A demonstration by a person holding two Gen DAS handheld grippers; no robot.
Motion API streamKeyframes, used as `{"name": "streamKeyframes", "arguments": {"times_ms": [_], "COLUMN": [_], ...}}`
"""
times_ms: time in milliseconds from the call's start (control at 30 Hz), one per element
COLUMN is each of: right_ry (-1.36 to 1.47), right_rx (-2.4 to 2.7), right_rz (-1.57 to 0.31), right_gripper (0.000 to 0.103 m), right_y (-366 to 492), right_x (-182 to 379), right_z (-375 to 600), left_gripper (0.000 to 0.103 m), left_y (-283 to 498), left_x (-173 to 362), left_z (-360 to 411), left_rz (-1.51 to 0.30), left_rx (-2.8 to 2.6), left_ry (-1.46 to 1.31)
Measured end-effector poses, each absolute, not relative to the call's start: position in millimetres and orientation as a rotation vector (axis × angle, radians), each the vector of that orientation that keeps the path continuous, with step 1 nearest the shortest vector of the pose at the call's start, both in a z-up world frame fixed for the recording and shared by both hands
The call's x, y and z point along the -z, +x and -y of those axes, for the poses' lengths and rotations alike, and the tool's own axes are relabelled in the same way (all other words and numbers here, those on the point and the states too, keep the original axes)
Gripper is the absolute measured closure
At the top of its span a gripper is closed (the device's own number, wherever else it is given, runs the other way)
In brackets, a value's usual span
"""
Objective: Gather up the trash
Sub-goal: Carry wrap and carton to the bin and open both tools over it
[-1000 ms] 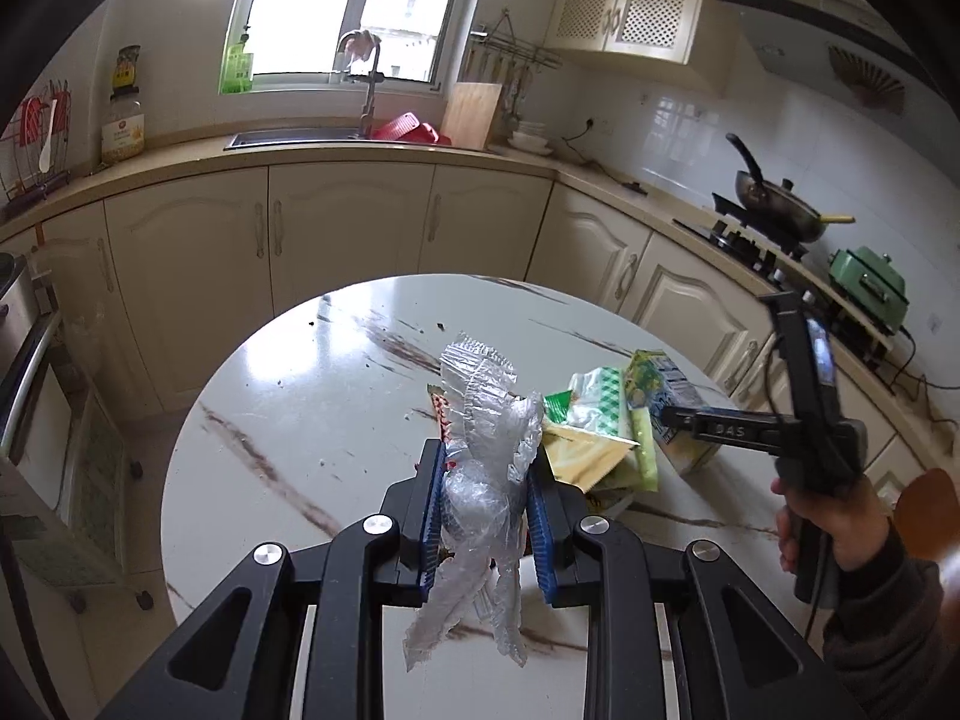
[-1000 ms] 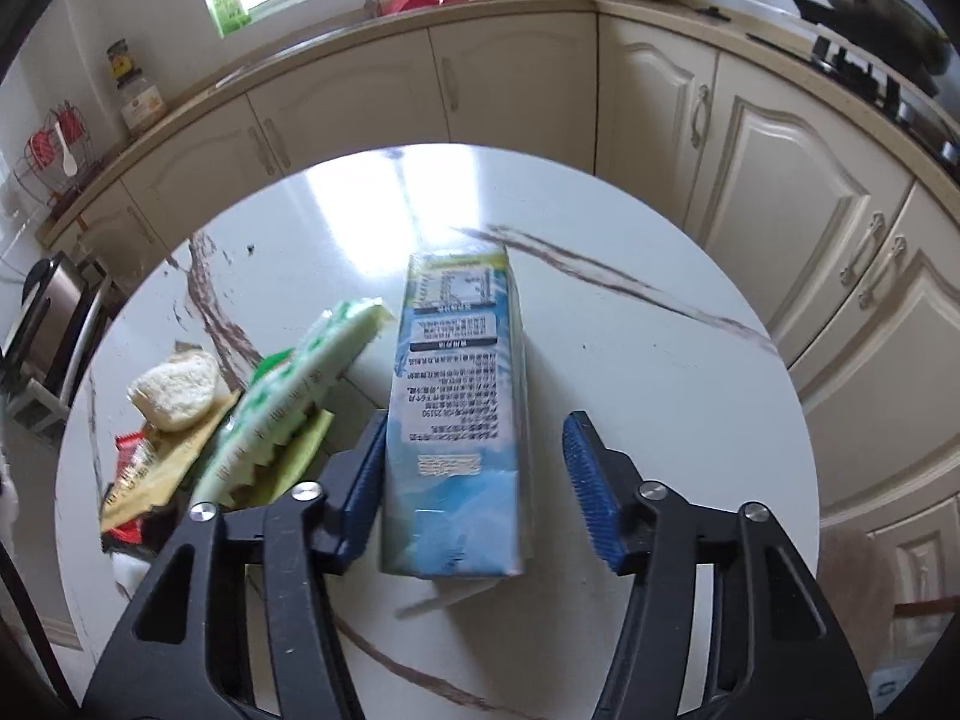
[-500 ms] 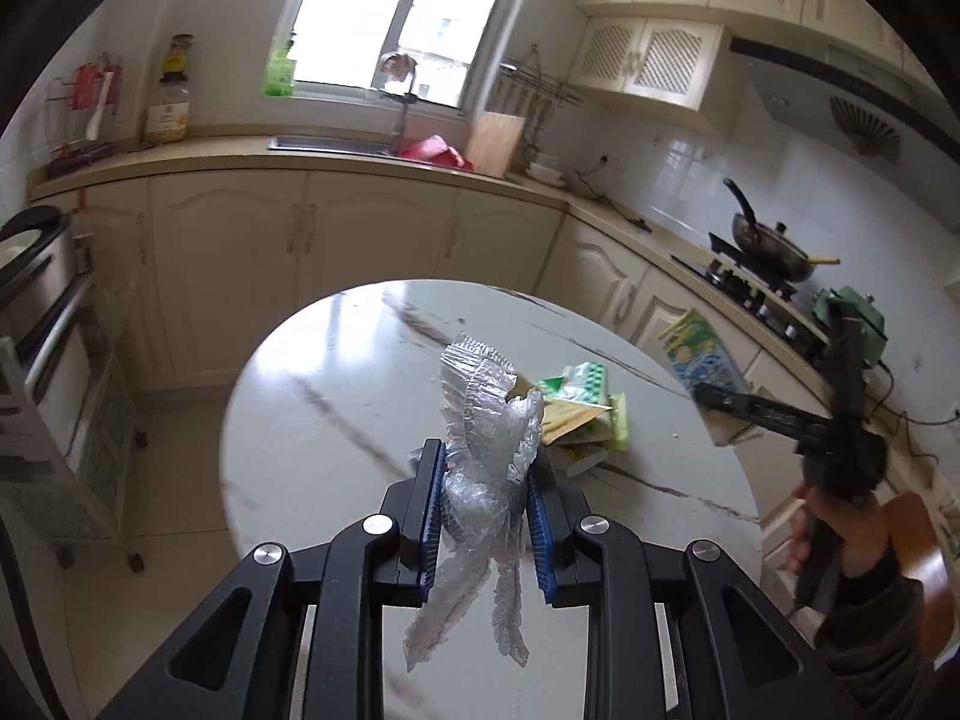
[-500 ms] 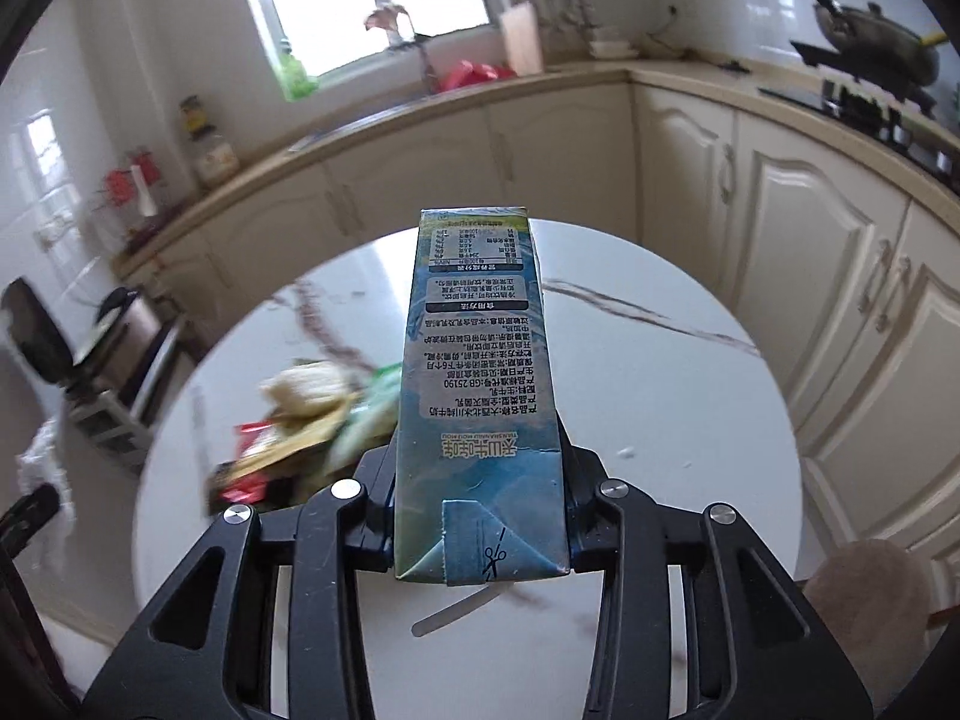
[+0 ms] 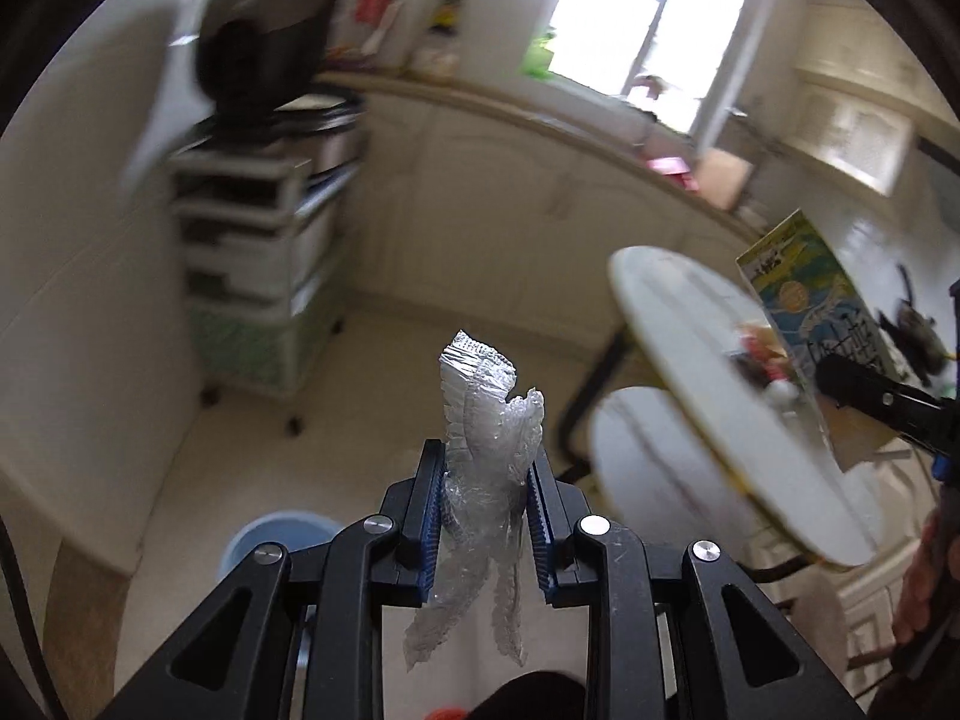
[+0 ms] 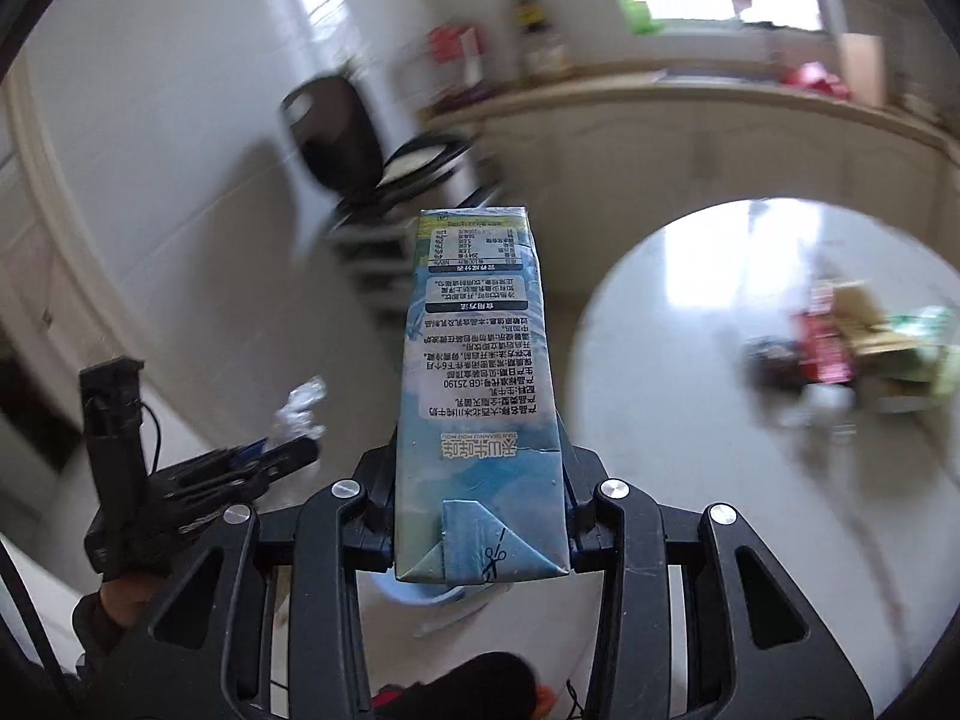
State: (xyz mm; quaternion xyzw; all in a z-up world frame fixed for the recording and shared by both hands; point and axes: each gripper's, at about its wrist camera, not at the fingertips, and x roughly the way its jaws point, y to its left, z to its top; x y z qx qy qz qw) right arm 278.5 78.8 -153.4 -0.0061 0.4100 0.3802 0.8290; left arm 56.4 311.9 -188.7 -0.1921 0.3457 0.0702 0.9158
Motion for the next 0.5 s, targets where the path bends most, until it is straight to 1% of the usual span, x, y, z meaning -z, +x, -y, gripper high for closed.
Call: {"name": "streamKeyframes", "arguments": {"times_ms": [133,267,400,500], "right_ry": [-0.083,-0.164,-0.223,-0.261], "right_rx": [-0.942,-0.992,-1.005,-1.013], "right_rz": [-0.975,-1.071,-1.147,-1.202], "right_gripper": [0.067,0.067,0.067,0.067], "right_y": [261.7,257.0,256.5,256.4], "right_x": [203.4,252.8,297.4,330.9], "right_z": [-171.7,-239.3,-280.1,-302.6], "left_gripper": [0.081,0.081,0.081,0.079], "left_y": [19.8,1.9,-2.5,-2.1], "left_x": [232.8,281.0,318.6,335.7], "left_z": [-362.2,-395.9,-414.7,-426.3], "left_rz": [-0.792,-0.901,-0.982,-1.027], "left_rx": [-0.252,-0.323,-0.336,-0.345], "left_ry": [-0.483,-0.549,-0.611,-0.642]}}
